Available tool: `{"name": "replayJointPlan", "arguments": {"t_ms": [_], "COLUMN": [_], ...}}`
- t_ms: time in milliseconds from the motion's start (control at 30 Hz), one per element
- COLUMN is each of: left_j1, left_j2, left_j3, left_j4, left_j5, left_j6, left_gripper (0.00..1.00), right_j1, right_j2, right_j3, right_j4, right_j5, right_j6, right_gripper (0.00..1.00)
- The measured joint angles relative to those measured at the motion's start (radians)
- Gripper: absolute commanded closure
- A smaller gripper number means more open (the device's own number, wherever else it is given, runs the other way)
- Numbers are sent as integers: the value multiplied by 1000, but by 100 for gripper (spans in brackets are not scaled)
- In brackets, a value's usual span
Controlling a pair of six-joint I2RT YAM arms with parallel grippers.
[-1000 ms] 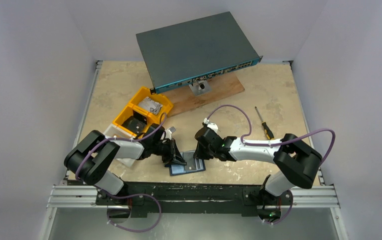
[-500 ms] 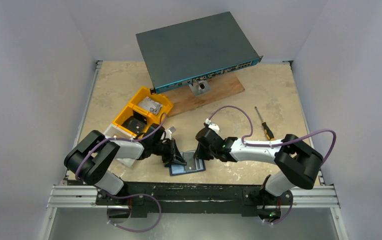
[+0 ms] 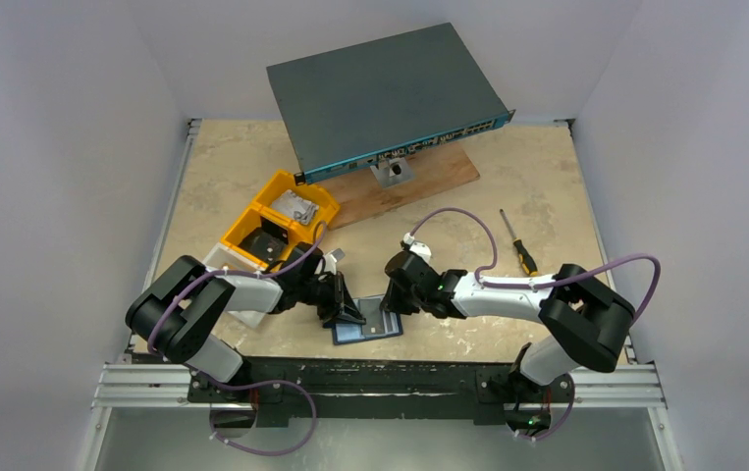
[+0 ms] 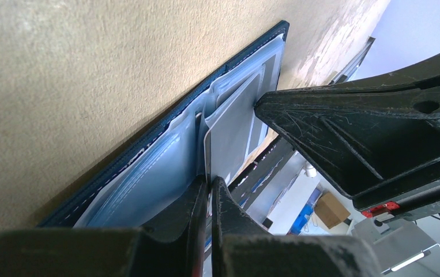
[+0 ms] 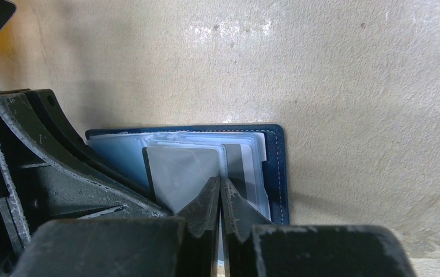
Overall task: Take the credit cards out of the card holder
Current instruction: Remove the credit card from the card holder.
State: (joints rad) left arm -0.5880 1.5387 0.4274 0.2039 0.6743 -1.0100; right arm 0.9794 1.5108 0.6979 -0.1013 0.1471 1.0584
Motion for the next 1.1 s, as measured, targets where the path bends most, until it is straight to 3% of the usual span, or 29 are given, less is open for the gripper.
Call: {"name": "replayJointPlan", "arguments": {"t_ms": [133, 300, 400, 1100], "left_j1": [0, 0, 1, 8], "left_j2": [0, -1, -4, -23], "left_j3": [0, 0, 0, -39], "left_j4": [-1, -3, -14, 47], "left_j5": [0, -6, -11, -21], "left_j6": [0, 0, -1, -50], "left_gripper": [98, 79, 74, 85], "right_j1": [0, -3, -8, -19], "right_j2": [0, 0, 0, 7], "right_j3": [0, -1, -4, -20], "right_j4": [0, 1, 5, 51], "right_j5": [0, -1, -5, -12], "right_j6": [0, 0, 0, 0], "right_gripper": [100, 100, 100, 100]}}
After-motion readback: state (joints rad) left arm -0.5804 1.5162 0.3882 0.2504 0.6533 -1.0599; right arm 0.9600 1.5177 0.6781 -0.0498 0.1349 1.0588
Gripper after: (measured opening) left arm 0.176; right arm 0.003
